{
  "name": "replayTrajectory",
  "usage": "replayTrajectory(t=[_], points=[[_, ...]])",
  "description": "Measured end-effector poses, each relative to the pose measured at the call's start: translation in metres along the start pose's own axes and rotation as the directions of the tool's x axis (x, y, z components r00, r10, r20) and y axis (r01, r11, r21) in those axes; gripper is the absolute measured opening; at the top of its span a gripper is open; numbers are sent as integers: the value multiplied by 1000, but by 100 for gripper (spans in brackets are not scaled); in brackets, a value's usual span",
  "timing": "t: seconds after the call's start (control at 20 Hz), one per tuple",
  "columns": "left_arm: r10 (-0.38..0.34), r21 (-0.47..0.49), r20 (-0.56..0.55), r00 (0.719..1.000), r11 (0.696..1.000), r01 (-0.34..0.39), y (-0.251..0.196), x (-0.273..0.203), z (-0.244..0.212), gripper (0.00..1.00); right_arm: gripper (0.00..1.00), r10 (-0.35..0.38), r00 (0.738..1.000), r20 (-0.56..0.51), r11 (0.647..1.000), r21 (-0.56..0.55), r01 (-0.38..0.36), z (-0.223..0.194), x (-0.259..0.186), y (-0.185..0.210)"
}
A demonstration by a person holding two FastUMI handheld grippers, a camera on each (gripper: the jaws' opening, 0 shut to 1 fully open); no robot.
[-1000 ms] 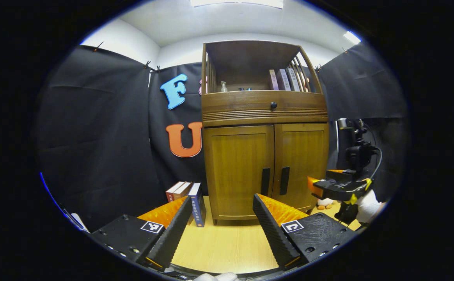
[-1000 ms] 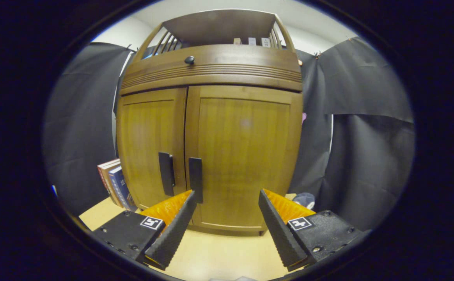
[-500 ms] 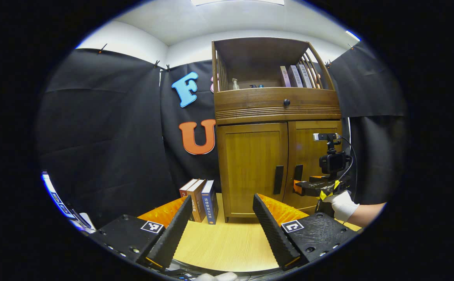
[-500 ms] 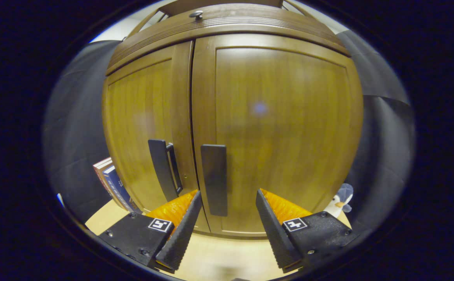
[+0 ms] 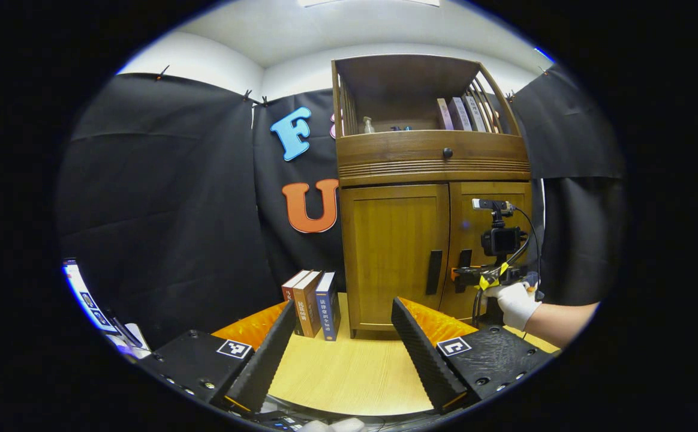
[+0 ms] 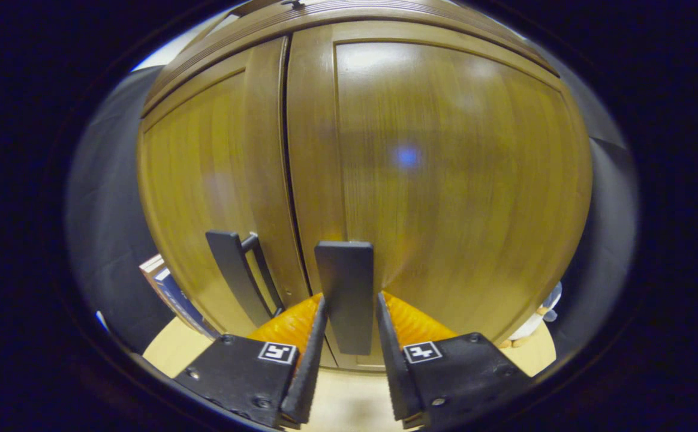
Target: Open the right door of the double-door shoe cabinet with the right hand, and open the left door with the left hand.
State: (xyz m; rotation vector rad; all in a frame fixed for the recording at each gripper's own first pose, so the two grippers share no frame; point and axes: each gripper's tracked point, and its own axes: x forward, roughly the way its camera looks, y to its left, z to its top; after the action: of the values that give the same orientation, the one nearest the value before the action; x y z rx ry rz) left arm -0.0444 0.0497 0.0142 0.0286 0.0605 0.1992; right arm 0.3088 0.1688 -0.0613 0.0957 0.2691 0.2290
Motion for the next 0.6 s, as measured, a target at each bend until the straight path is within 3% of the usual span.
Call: replayTrajectory(t=[0.05,0.25,0.6], points=[[9,1,1,1000,1000,-9,5,-1,-1,96,41,5,1000,-3,1000,20,-5,1,-3,-1],[17,-17,0,1000,1000,-17,16,-5,-5,96,33,17,1000,-7,1000,-7,-17,-2,-4,-2],[-31,-23,15,999,999,31,11,-10,-7,96,32,90,996,6,994,-71,-89,-2,-5,-1]])
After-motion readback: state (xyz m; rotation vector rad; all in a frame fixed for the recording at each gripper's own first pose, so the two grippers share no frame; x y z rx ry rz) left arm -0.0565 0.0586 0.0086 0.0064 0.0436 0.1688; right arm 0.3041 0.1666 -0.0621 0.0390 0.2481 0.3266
